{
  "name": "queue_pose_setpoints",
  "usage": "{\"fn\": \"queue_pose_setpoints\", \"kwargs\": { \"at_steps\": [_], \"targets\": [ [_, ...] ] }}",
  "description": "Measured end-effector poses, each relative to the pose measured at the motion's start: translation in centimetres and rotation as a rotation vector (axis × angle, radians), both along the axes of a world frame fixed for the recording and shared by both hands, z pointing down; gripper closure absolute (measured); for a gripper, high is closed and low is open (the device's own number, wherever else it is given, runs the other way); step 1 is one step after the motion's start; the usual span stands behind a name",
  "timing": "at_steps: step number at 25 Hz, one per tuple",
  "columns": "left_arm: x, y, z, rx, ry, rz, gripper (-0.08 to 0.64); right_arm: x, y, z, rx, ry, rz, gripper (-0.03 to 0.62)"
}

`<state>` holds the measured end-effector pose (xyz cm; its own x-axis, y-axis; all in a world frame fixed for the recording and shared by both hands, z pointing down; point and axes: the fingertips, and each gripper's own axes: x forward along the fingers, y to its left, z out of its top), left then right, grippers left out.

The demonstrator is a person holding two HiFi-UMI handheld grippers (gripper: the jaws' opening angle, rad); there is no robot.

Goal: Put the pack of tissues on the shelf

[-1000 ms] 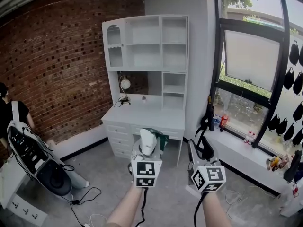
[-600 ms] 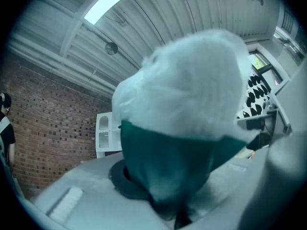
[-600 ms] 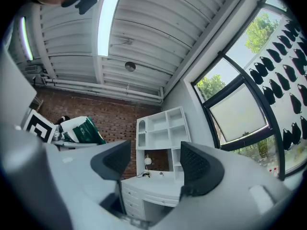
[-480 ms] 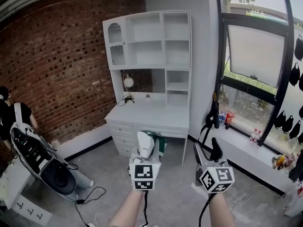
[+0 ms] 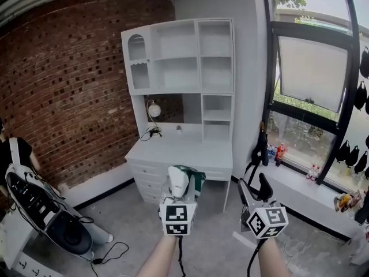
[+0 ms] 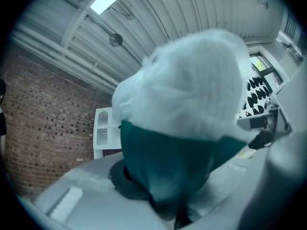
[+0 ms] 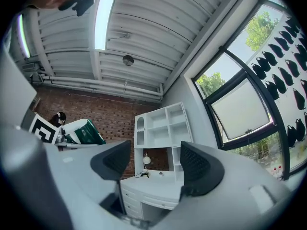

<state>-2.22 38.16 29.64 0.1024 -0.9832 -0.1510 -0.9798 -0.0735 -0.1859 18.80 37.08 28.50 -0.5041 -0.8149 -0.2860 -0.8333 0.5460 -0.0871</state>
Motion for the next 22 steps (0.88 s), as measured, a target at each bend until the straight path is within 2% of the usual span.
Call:
{"fn": "queue_pose_setpoints", "kwargs": {
  "at_steps": [8, 12, 22],
  "targets": [
    [-3.2, -6.1, -3.3, 0.059, 0.003, 0.04, 0.449, -3.6, -5.4, -3.1, 0.054, 0.002, 0.021, 0.276],
    [-5.1, -8.2, -3.6, 0.064, 0.001, 0.059, 0.449, -5.4, -7.4, -3.5, 0.062, -0.003, 0.038, 0.276],
    [-6.6, -13.8, -1.6, 0.01, 0.028, 0.091, 0.449, -7.1, -13.2, -0.5, -0.025, 0.001, 0.063, 0.276]
  ]
}}
